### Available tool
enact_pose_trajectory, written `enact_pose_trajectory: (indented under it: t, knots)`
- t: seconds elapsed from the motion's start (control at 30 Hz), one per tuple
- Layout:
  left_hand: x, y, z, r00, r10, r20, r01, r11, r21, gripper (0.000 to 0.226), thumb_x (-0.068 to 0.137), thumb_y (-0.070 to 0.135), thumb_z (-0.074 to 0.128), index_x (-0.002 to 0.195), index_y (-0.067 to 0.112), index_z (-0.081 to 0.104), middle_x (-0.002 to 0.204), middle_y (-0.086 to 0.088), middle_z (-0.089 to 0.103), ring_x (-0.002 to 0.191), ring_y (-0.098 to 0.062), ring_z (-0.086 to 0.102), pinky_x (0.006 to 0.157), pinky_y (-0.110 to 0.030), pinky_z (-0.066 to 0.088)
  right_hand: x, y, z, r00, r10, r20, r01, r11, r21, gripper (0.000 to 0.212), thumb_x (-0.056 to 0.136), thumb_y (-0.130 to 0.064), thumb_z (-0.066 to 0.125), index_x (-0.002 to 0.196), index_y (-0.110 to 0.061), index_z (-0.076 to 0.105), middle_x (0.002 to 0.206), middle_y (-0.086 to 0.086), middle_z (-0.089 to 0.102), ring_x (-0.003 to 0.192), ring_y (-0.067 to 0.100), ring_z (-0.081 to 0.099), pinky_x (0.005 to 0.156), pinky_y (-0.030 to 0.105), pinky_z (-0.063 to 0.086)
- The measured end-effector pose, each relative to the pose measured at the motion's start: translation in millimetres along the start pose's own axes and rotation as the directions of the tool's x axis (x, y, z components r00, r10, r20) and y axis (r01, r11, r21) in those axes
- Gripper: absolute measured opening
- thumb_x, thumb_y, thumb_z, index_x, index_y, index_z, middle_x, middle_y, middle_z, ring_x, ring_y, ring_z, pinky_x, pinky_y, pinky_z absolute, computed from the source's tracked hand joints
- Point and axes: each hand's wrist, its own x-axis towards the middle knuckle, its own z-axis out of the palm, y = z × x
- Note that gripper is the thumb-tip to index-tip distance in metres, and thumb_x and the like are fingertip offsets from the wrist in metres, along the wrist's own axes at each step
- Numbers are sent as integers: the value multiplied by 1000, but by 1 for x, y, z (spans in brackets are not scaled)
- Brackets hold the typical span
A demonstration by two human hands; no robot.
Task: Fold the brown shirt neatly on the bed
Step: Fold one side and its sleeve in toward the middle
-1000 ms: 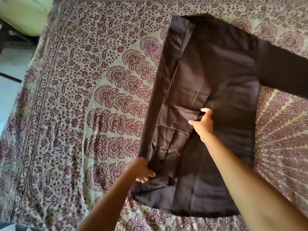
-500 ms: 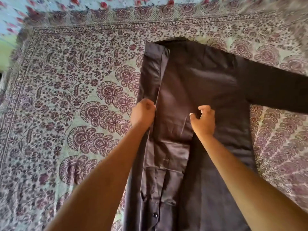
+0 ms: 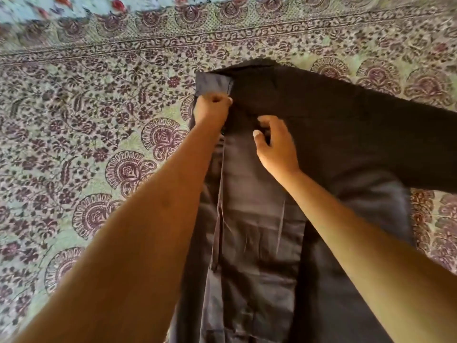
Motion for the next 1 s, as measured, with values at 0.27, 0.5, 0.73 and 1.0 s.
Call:
enact_pose_trajectory:
  t: [0.27, 0.5, 0.73, 1.0]
  knots:
    - [14, -26, 2, 998, 5, 70, 3, 994, -113, 28, 83, 12, 66, 60, 20, 53, 56, 0, 50, 36, -3, 41, 41, -18, 37, 49, -4, 16, 999, 21, -43, -22, 1000, -17, 27, 91, -21, 52, 113, -7, 60, 107, 14, 65, 100, 30, 59, 82, 36, 43]
    - [-10, -28, -16, 969, 2, 247, -28, 994, 101, 29, 82, 31, 69, 63, 20, 50, 61, 2, 52, 33, 0, 44, 34, -11, 29, 102, -24, 25, 928, 352, 120, -367, 919, 143, 16, 80, -36, 67, 84, -20, 69, 75, 0, 63, 61, 12, 56, 52, 21, 43]
    - [-21, -30, -26, 922, -52, 383, 8, 993, 117, 37, 85, 16, 66, 57, 18, 42, 56, 0, 40, 34, -3, 36, 38, -16, 20, 119, -33, 27, 911, 362, 199, -400, 895, 200, 28, 80, -41, 68, 62, -23, 54, 65, -10, 53, 53, 2, 44, 39, 13, 30]
    - [-44, -32, -39, 777, -238, 583, -88, 876, 474, 28, 83, 21, 69, 64, 10, 51, 45, 0, 51, 32, -6, 43, 32, -10, 24, 136, -24, 34, 961, 245, 130, -237, 969, -74, 20, 90, -29, 55, 73, -19, 48, 76, 0, 51, 80, 18, 49, 67, 25, 37]
